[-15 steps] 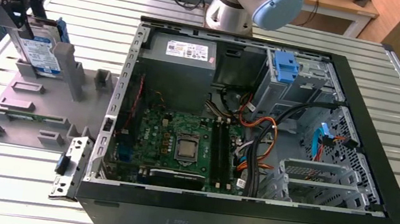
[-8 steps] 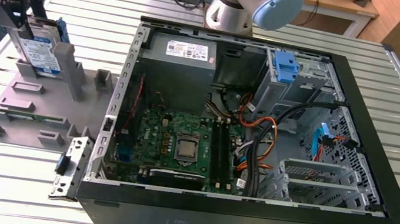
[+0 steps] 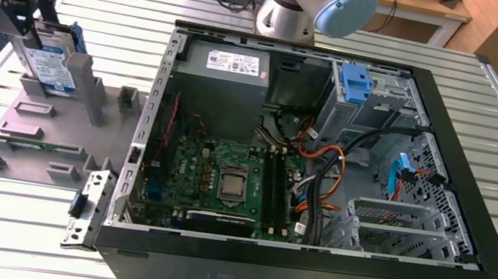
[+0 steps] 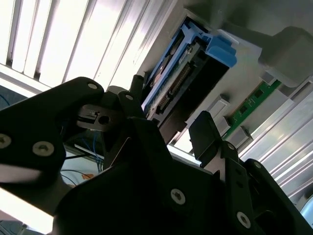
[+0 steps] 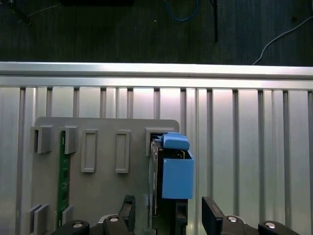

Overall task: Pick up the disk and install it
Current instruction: 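Pick up the disk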

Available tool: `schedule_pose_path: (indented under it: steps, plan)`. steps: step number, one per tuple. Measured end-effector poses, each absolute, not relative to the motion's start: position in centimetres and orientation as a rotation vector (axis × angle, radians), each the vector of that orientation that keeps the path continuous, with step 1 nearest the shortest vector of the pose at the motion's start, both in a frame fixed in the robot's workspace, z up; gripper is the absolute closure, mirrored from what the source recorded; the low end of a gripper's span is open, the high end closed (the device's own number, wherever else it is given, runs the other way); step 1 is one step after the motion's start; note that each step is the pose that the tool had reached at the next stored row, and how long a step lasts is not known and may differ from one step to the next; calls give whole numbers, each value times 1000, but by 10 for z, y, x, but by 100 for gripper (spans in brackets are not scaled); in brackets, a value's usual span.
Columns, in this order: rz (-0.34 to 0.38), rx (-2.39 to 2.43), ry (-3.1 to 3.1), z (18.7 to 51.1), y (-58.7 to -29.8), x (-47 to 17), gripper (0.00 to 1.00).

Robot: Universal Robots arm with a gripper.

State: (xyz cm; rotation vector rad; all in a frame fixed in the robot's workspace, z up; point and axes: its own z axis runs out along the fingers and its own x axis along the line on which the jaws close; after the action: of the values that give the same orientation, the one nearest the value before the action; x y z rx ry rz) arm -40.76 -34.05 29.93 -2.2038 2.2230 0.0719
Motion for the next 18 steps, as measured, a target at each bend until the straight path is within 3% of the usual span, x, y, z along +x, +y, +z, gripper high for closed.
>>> schedule_pose_path:
  steps: [18]
  plan:
    - [61,-2199,2218,301,-339,-408,35]
